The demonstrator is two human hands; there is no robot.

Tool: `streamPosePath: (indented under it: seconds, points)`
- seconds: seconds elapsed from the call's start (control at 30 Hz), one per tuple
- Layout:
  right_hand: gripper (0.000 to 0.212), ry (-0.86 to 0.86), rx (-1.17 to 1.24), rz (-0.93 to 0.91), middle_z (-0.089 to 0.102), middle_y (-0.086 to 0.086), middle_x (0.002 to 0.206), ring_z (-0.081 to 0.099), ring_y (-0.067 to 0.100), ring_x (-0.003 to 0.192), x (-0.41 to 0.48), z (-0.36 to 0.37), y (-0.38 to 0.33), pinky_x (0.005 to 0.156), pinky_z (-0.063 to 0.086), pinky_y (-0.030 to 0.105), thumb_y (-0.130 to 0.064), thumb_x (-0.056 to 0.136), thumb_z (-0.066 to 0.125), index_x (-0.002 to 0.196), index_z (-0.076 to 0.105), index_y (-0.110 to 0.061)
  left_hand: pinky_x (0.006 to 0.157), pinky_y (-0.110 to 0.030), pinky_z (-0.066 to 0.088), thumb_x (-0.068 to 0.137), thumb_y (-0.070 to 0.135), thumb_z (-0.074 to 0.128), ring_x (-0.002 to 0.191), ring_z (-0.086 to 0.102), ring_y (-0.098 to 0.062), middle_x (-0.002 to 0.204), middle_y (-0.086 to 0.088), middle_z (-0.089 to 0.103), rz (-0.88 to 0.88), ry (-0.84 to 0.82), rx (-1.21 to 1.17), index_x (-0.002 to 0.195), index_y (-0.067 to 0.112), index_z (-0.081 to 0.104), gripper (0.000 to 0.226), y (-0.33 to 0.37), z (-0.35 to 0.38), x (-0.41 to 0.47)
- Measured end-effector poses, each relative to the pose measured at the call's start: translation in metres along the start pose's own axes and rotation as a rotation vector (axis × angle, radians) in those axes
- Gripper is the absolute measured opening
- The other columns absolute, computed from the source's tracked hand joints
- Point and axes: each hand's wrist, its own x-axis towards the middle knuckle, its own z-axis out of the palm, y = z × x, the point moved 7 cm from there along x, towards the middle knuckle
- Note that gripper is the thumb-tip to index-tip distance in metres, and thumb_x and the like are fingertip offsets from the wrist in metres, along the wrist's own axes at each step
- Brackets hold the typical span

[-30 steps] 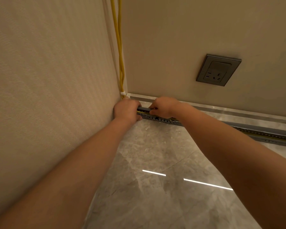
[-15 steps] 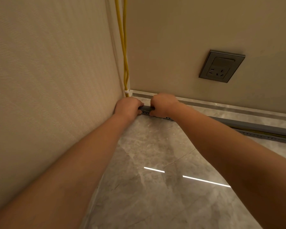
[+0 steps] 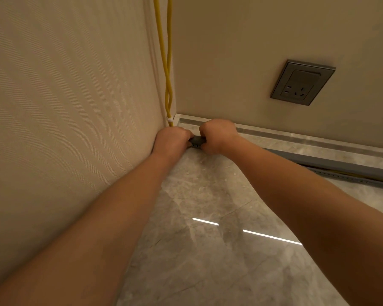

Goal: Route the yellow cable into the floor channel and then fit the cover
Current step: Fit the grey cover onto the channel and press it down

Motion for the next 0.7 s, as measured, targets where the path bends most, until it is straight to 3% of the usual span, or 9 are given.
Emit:
streamPosePath:
  seconds: [0.17, 0.3, 0.43, 0.53, 0.63, 0.7]
  points:
    - [0.014, -0.053, 0.052, 0.048, 0.057, 0.002, 0.076, 0.055, 0.025, 0.07, 0.002, -0.003, 0.002, 0.057, 0.041, 0.028, -0.026, 0.077, 0.067, 0.088, 0.069, -0.017, 0.067, -0.034, 0.05, 0.091, 0.034, 0.057, 0.088, 0.066, -0.026, 0.098, -0.004, 0.072, -0.001, 0.063, -0.05, 0.104, 0.021, 0.071, 0.023, 0.0, -0.001, -0.004]
    - [0.019, -0.065, 0.071, 0.061, 0.059, 0.002, 0.081, 0.056, 0.025, 0.073, 0.003, -0.004, 0.004, 0.058, 0.04, 0.027, -0.027, 0.076, 0.07, 0.092, 0.07, -0.017, 0.061, -0.031, 0.041, 0.096, 0.038, 0.049, 0.084, 0.065, -0.025, 0.093, -0.004, 0.071, -0.044, 0.083, -0.096, 0.092, 0.019, 0.072, 0.031, 0.0, -0.004, -0.002]
    - [0.025, -0.08, 0.099, 0.078, 0.056, -0.001, 0.072, 0.055, 0.024, 0.071, 0.002, -0.005, 0.007, 0.058, 0.04, 0.028, -0.032, 0.071, 0.076, 0.092, 0.071, -0.019, 0.072, -0.03, 0.045, 0.093, 0.03, 0.057, 0.098, 0.064, -0.024, 0.106, -0.001, 0.07, -0.189, -0.064, -0.263, 0.101, 0.026, 0.069, 0.015, -0.009, -0.003, 0.016]
    - [0.03, -0.107, 0.144, 0.105, 0.054, -0.002, 0.068, 0.055, 0.022, 0.07, 0.002, -0.003, 0.009, 0.058, 0.041, 0.028, -0.036, 0.069, 0.079, 0.092, 0.072, -0.019, 0.086, -0.035, 0.05, 0.096, 0.028, 0.051, 0.112, 0.06, -0.024, 0.123, -0.002, 0.064, -0.154, -0.275, -0.254, 0.122, 0.03, 0.061, 0.028, -0.002, 0.005, 0.027]
    - [0.034, -0.228, 0.227, 0.116, 0.063, 0.001, 0.075, 0.059, 0.023, 0.073, 0.003, -0.002, 0.011, 0.06, 0.045, 0.028, -0.039, 0.07, 0.08, 0.094, 0.075, -0.015, 0.088, -0.037, 0.05, 0.098, 0.029, 0.047, 0.112, 0.059, -0.023, 0.125, -0.001, 0.063, -0.073, -0.392, -0.172, 0.123, 0.033, 0.062, 0.029, 0.002, 0.008, 0.027]
    - [0.037, -0.306, 0.307, 0.114, 0.071, 0.005, 0.091, 0.064, 0.025, 0.082, 0.005, -0.002, 0.012, 0.069, 0.053, 0.031, -0.035, 0.073, 0.079, 0.101, 0.075, -0.011, 0.09, -0.035, 0.049, 0.098, 0.031, 0.046, 0.113, 0.058, -0.022, 0.125, 0.002, 0.063, -0.044, -0.432, -0.169, 0.122, 0.032, 0.063, 0.029, 0.001, 0.008, 0.025]
